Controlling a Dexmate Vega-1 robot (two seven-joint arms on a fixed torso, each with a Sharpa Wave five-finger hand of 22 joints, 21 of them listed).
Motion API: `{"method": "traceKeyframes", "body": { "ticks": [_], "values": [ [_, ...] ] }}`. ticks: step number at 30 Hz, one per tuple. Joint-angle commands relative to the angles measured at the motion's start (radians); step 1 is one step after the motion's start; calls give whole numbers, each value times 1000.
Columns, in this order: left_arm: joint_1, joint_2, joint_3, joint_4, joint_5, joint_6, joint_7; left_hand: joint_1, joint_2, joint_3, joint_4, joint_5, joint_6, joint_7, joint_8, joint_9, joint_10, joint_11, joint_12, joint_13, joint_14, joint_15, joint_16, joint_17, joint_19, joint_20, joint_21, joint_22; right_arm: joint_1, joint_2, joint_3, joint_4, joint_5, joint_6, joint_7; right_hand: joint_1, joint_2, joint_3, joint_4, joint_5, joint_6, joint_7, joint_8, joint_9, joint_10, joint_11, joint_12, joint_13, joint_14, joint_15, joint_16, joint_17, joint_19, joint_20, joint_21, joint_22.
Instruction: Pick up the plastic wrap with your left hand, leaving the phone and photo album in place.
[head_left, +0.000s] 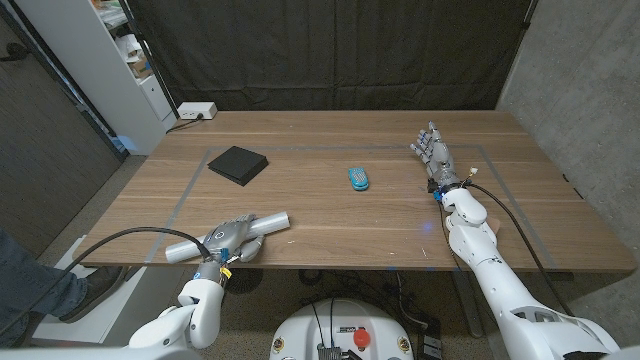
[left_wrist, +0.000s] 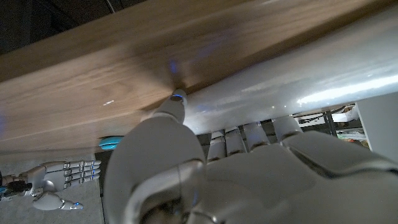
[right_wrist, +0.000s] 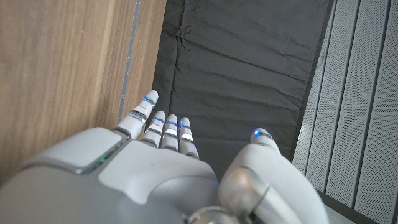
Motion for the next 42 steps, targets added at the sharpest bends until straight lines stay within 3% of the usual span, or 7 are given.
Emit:
{"method": "traceKeyframes", "body": {
  "ticks": [1,8,14,24,36,38,42],
  "values": [
    [-3,0,2,-5,-32,2,0,49,16,16,-3,9,19,-6,8,5,17,1,14,16,30,-5,21,14,59,-1,32,10,8,5,3,19,4,8,11,2,12,-4,-1,6,9,-5,-3,3,7,-4,1,5,10,3,-1,2,0,7,-2,3],
    [14,-2,-23,-4,-75,-31,16,131,44,25,-6,39,40,-2,16,15,26,1,31,50,66,-11,59,43,151,-5,77,11,8,7,2,22,2,7,13,2,12,-4,-1,6,8,-5,-3,3,6,-4,0,5,10,3,-1,2,-1,7,-2,3],
    [22,-12,-32,1,-85,-46,40,282,71,42,-14,101,90,4,42,36,44,-8,63,108,98,-13,119,105,262,-17,143,8,6,6,0,19,1,3,15,2,12,-5,-1,6,8,-5,-3,3,7,-4,0,5,10,3,-2,2,-1,7,-2,3],
    [30,-33,-48,9,-109,-67,67,389,86,61,-12,149,151,0,73,56,84,-20,104,159,147,-24,167,164,294,-49,190,11,5,4,-3,11,-1,-6,18,2,13,-6,-1,6,9,-5,-3,3,5,-3,0,5,10,5,-2,2,0,7,-2,3],
    [27,-61,-59,20,-115,-75,94,543,73,95,-14,243,305,-17,152,113,200,-55,193,275,336,-103,265,291,462,-209,399,35,19,9,-4,29,0,2,26,2,13,-7,-1,7,9,-4,-3,3,5,-3,0,5,10,5,-2,2,0,8,-2,3],
    [20,-63,-51,19,-107,-65,93,559,64,91,-10,257,324,-18,162,125,212,-30,200,296,360,-115,291,321,473,-224,430,35,21,11,-5,32,-1,4,26,2,13,-8,-2,7,9,-5,-3,3,5,-3,0,5,10,7,-2,2,1,8,-2,3],
    [21,-60,-62,19,-124,-73,83,568,59,89,-9,267,336,-18,169,134,225,-36,205,311,372,-122,304,340,483,-233,453,33,25,12,-5,38,-1,5,27,1,13,-8,-2,7,9,-5,-3,3,5,-3,0,5,11,6,-2,2,2,9,-2,3]
  ]
}}
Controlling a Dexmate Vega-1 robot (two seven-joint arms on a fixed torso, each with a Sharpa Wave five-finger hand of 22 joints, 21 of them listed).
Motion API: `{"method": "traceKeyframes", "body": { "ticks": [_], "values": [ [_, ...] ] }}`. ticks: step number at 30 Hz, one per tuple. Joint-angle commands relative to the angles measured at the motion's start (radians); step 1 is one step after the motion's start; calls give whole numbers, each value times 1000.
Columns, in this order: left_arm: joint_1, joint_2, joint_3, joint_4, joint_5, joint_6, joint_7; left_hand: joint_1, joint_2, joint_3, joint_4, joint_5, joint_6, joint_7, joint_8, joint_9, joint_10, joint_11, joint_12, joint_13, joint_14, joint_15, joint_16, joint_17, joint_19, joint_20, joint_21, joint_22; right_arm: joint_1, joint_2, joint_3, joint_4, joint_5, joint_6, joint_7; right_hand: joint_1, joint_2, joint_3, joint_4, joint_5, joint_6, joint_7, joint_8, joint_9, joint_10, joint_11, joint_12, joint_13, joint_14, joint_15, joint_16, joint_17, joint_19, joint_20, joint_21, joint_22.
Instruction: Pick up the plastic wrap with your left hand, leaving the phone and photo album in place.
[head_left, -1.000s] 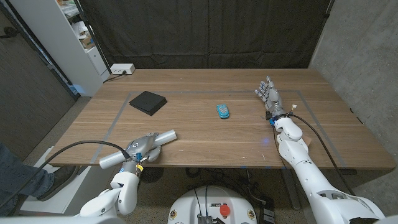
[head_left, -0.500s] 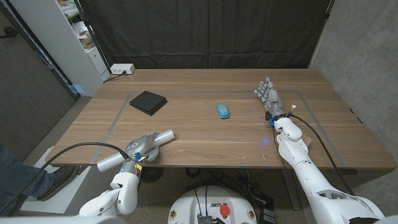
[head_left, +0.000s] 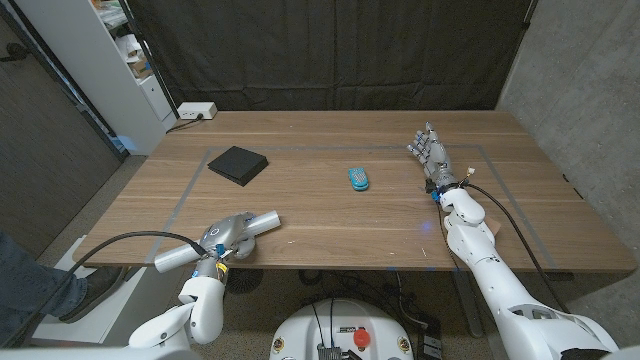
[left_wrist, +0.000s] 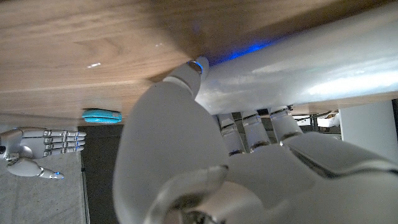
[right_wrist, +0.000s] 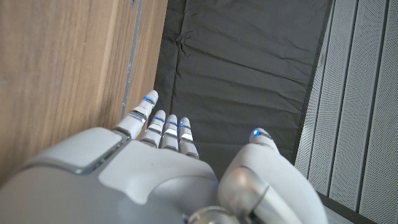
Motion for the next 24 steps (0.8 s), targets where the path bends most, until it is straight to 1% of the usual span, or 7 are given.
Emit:
{"method": "traceKeyframes", "body": {
  "ticks": [1,4,8,11,17,20,24],
  "values": [
    [-9,-9,-10,8,-18,-3,-5,168,147,27,-19,14,66,-25,9,13,25,-7,12,21,179,-176,24,29,428,-217,28,32,13,5,-2,17,-1,6,5,0,3,-5,1,7,9,-5,-3,3,5,-3,0,5,5,1,-2,3,2,8,-2,3],
    [-10,-6,-13,5,-23,0,-11,174,143,25,-17,22,75,-23,16,23,34,-10,16,36,186,-181,35,46,430,-223,47,30,15,6,-1,20,-1,7,6,0,3,-6,1,7,8,-5,-3,3,4,-3,-1,5,6,2,-2,3,2,9,-2,3],
    [-9,-10,-25,8,-37,-10,-9,177,139,22,-16,29,81,-20,20,32,36,-8,17,50,193,-183,45,62,432,-230,64,28,19,7,-2,23,-2,7,5,0,4,-6,1,7,8,-5,-3,3,5,-2,0,5,6,2,-2,3,3,9,-2,3],
    [-15,-10,-20,12,-31,-15,-7,180,137,21,-16,33,87,-18,24,38,39,-3,19,58,197,-185,51,71,436,-235,75,26,21,8,-3,24,-4,8,4,0,4,-7,1,7,9,-6,-3,3,4,-1,0,5,7,1,-2,3,3,10,-2,3],
    [-25,-10,-18,11,-31,-18,-15,191,135,24,-17,42,89,-15,27,50,48,-2,23,76,204,-187,61,89,439,-244,96,22,22,8,-1,21,-5,5,-1,0,4,-7,1,7,8,-6,-4,3,3,-1,-1,5,7,2,-2,3,3,10,-2,3],
    [-20,-3,-33,3,-44,-26,-19,197,136,28,-18,47,93,-14,30,56,52,-2,25,85,206,-186,64,95,437,-248,105,19,22,7,0,17,-6,3,-3,0,4,-7,1,7,8,-6,-4,3,4,0,-1,5,7,2,-2,3,3,10,-2,3],
    [-20,0,-34,-5,-37,-20,-16,201,134,31,-17,53,94,-14,32,63,53,-2,25,95,207,-183,66,103,437,-252,116,16,19,5,1,11,-6,2,-5,1,4,-8,0,7,8,-5,-4,3,3,0,-1,5,7,2,-2,3,4,10,-2,3]
  ]
}}
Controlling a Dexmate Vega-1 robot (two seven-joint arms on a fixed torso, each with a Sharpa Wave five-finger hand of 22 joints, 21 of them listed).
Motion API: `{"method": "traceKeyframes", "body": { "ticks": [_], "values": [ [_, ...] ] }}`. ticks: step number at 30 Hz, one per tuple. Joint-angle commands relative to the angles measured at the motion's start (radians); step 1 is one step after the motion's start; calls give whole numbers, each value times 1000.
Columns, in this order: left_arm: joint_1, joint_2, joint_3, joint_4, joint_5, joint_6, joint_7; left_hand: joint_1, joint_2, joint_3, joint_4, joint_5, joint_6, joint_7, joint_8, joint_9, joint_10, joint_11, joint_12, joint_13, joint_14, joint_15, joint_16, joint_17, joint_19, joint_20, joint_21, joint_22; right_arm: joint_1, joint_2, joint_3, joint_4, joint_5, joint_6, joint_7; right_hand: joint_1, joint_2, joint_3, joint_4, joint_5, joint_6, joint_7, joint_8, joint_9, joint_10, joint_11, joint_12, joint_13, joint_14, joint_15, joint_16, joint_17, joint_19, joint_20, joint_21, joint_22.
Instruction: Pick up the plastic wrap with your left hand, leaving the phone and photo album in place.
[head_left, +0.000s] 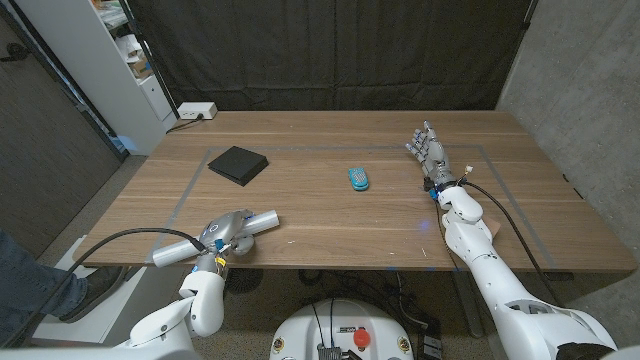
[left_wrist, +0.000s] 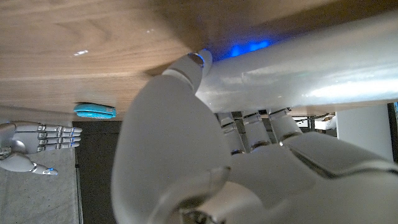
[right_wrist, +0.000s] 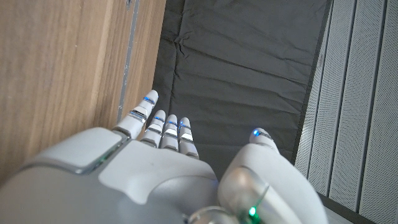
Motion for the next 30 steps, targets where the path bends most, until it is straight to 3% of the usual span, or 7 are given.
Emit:
{"method": "traceKeyframes", "body": {
  "ticks": [1,30],
  "values": [
    [-3,9,-17,-18,-8,-5,-8,174,160,26,-13,11,59,-10,8,8,18,-10,7,12,172,-197,48,11,421,-236,14,0,0,-2,3,-9,-1,-4,-7,1,4,-3,-4,7,4,-1,-4,3,4,1,-1,5,7,2,-2,3,4,10,-2,3],
    [6,35,-40,-87,-1,54,-29,167,148,28,-5,33,62,-4,14,45,25,-8,7,67,182,-191,69,62,413,-244,77,-15,-19,-9,7,-49,3,-15,-16,1,6,-6,-5,7,4,0,-4,3,4,1,0,5,7,2,-3,3,3,10,-3,3]
  ]
}}
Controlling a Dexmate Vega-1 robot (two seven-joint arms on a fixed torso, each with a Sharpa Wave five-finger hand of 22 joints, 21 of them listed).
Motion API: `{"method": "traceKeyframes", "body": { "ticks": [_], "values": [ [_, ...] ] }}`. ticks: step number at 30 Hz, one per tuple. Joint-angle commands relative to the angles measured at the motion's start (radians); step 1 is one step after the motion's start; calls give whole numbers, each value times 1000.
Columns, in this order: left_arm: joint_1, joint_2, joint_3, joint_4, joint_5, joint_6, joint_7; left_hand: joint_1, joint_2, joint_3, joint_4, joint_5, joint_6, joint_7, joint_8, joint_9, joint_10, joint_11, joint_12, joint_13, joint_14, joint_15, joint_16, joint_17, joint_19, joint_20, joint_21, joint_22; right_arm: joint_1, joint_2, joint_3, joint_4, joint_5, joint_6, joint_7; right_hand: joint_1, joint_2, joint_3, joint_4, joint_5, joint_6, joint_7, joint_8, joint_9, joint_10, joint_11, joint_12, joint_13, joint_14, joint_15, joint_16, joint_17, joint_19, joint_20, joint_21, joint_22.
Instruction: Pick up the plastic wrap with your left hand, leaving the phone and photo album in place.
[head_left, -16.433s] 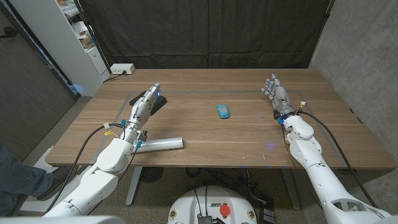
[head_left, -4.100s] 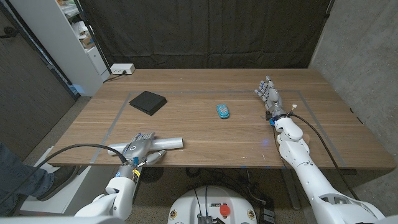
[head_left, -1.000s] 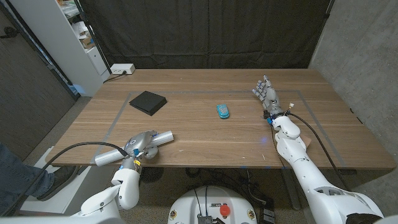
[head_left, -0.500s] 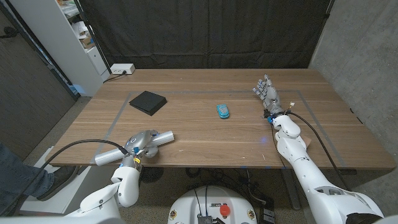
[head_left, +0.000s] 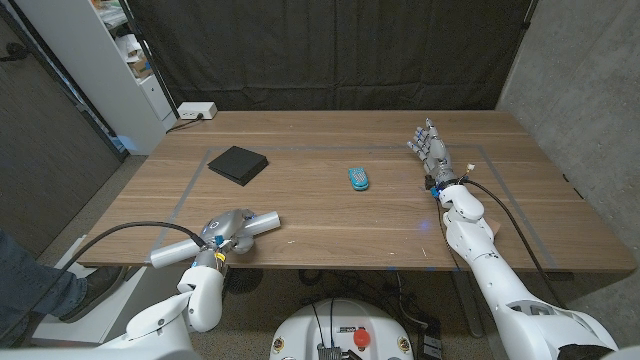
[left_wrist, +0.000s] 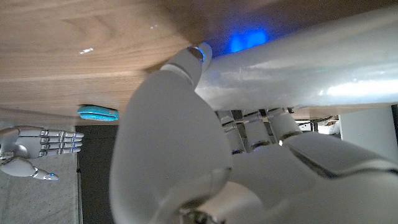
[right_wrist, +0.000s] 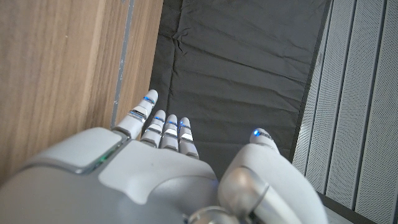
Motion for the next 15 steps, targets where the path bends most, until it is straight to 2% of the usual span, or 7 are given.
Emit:
{"method": "traceKeyframes", "body": {
  "ticks": [1,8,11,15],
  "values": [
    [3,12,-9,-32,17,19,3,151,164,26,-4,8,23,-11,7,9,7,-1,8,8,149,-186,5,7,301,-230,14,-1,-14,-6,5,-25,5,-5,-2,1,6,-2,0,4,4,0,-4,3,4,1,0,5,7,2,-3,3,-3,5,-3,3],
    [16,22,-27,-60,13,29,-4,147,162,27,-3,11,22,-9,7,16,10,-1,7,18,150,-182,7,15,299,-229,27,-3,-19,-7,8,-30,10,-6,1,1,6,-2,-1,4,4,0,-4,3,4,2,0,5,6,3,-3,3,-3,5,-3,3],
    [24,29,-41,-75,7,28,-8,143,161,28,-2,14,23,-10,8,21,10,-1,6,26,151,-180,8,21,296,-241,36,-5,-20,-8,9,-30,11,-4,2,2,7,-3,-1,4,4,0,-4,3,4,2,0,5,6,3,-3,3,-3,6,-3,3],
    [42,39,-63,-89,-2,14,-7,140,159,28,-2,16,25,-9,8,26,14,-2,7,33,153,-180,11,28,292,-244,44,-8,-21,-8,10,-33,12,-2,5,2,7,-3,-1,4,4,0,-4,3,5,0,0,5,6,3,-3,3,-3,6,-3,3]
  ]
}}
